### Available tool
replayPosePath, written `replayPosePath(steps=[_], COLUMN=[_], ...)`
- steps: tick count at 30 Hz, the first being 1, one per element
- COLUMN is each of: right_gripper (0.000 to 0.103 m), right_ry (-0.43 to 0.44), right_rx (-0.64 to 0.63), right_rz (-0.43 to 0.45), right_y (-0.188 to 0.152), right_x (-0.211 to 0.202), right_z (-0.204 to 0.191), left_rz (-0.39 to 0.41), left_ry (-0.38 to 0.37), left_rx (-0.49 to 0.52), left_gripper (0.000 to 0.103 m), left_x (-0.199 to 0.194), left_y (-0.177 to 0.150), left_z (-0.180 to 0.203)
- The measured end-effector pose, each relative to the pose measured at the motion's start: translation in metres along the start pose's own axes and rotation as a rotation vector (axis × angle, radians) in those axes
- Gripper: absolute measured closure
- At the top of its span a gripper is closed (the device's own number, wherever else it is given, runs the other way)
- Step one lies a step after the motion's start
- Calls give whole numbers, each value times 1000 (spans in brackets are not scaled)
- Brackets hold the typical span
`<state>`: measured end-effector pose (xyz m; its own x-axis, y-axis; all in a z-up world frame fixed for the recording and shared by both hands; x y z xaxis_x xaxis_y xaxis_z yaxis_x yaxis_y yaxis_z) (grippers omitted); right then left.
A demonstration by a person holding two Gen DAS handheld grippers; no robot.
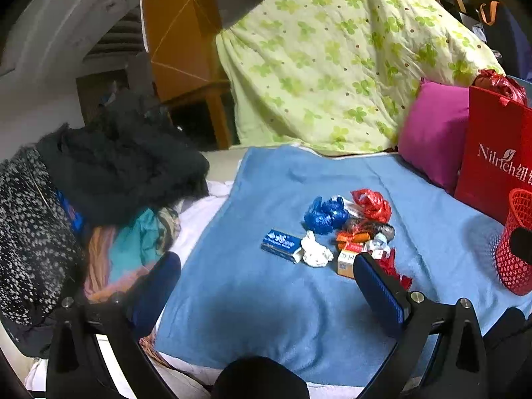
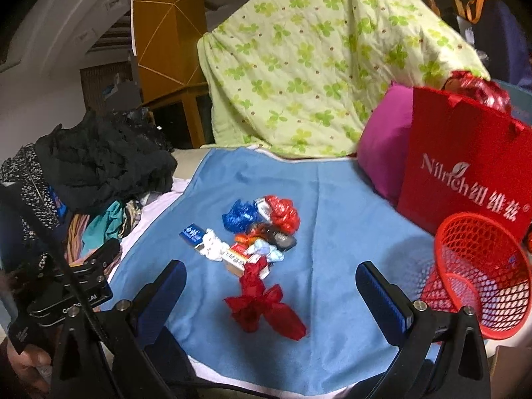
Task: Collect trash
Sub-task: 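Grasp the white crumpled tissue with the left gripper while the right gripper grasps the red cloth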
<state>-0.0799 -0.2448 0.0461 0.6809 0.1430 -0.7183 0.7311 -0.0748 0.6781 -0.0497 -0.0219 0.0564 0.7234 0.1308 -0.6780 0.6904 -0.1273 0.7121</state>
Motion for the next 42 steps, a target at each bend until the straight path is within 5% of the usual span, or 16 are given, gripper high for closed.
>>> replayPosePath(steps=[6,11,18,24,26,34,42], right_gripper=[0,18,20,57,66,68,68], right_ry=[113,222,272,227,237,334,367], right_rx=[80,142,73,70,84,135,192], right_rz=[-157,-290,-335,-430,-434,-375,-303], right_y=[-15,-27,-14,-18,-22,-29,-27], right_x=[63,129,184,234,238,207,163], right_z=[29,38,4,-2,1,28,59], left_rz=[-111,-246,-325,-397,-449,-635,-610], left_ry=[-17,-94,-193,-288,-321,-407,-450], left_rx=[-12,-40,-57,-74,-103,-351,-448], left_gripper=[0,0,0,3,11,58,90], left_x=[56,111,167,206,225,292,289], left_y=[-17,-25,0,23,28,27,22], left_z=[-16,-30,-28,0,13,38,42])
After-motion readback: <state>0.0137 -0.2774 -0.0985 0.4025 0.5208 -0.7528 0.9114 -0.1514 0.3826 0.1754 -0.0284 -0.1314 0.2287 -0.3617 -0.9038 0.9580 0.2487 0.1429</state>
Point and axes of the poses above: each gripper's, at about its wrist camera, not at the fingertips, and x roughly the way its jaws point, z to its right, y to its top, the point moved 3 cm from there along x, roughly the way its jaws point, and after that the axes turned 14 degrees about -z, right-handed, at the moved point
